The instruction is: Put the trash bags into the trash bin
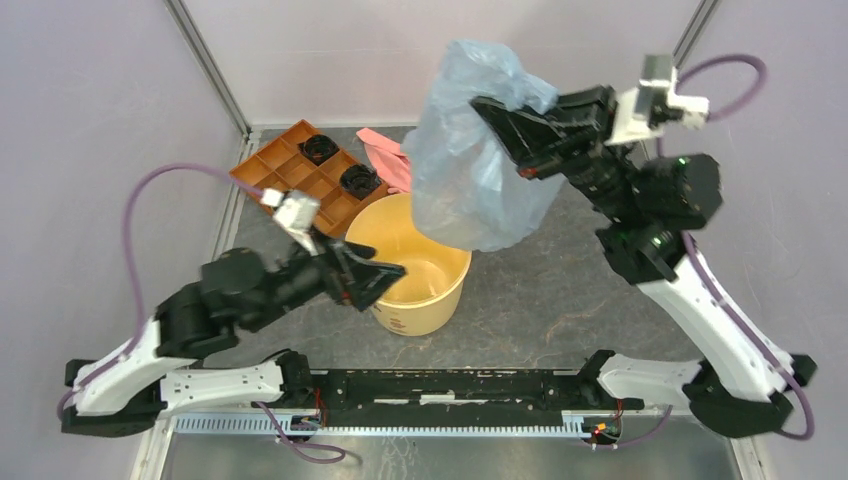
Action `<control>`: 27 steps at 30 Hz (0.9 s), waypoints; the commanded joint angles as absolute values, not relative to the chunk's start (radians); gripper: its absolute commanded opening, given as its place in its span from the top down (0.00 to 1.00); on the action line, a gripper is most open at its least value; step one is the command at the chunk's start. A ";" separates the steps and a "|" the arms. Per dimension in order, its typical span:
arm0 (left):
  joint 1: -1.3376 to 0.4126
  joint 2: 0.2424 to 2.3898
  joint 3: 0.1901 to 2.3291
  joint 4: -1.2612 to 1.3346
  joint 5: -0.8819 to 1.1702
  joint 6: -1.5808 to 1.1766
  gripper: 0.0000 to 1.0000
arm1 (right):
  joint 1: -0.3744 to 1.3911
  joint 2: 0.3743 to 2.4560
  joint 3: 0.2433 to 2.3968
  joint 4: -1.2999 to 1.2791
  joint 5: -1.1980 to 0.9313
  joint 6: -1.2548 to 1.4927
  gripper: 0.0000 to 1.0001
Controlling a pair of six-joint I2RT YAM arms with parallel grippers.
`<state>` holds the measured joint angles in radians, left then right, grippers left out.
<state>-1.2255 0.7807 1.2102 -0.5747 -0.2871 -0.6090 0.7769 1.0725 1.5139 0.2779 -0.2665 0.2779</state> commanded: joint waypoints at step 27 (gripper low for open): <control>-1.230 0.864 1.568 -1.078 -0.924 -0.723 0.08 | 0.780 0.811 1.082 0.074 -0.133 0.108 1.00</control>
